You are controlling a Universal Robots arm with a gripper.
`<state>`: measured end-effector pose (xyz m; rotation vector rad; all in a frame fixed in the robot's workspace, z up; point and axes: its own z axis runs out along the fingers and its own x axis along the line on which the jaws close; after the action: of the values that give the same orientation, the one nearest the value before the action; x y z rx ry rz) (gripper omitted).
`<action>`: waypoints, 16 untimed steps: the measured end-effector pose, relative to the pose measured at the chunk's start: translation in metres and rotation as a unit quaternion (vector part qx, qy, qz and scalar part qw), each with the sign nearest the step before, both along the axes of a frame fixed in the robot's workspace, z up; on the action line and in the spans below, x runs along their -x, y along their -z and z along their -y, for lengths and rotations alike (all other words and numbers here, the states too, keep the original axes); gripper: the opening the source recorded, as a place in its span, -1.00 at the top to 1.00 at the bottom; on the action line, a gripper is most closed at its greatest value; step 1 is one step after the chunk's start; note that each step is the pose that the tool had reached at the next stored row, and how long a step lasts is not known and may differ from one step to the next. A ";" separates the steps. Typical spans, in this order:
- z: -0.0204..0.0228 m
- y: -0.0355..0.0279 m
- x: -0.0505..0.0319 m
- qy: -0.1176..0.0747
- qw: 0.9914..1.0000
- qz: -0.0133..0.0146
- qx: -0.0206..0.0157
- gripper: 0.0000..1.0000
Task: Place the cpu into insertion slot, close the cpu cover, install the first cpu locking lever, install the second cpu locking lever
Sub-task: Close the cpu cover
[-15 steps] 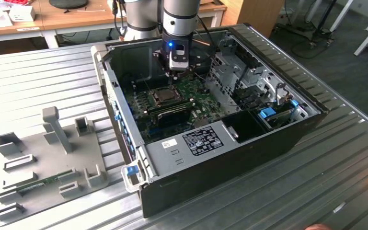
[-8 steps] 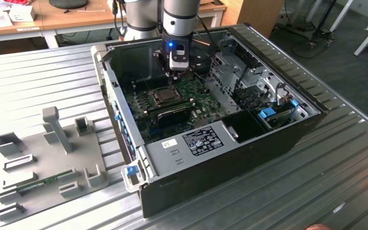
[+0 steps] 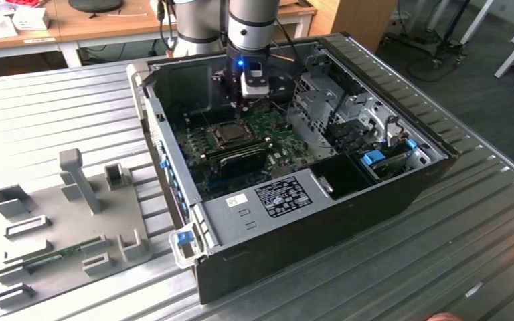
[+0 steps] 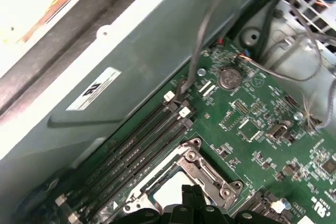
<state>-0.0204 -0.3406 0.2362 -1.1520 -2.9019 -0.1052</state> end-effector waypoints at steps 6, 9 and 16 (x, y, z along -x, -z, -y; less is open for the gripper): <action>0.0000 0.0001 0.0000 -0.050 0.999 0.000 0.000 0.79; 0.0000 0.0002 0.0000 -0.076 0.997 0.000 0.000 0.79; 0.0000 0.0003 0.0000 -0.139 0.990 0.000 0.000 0.79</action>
<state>-0.0204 -0.3406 0.2359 -0.7361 -3.0251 -0.1001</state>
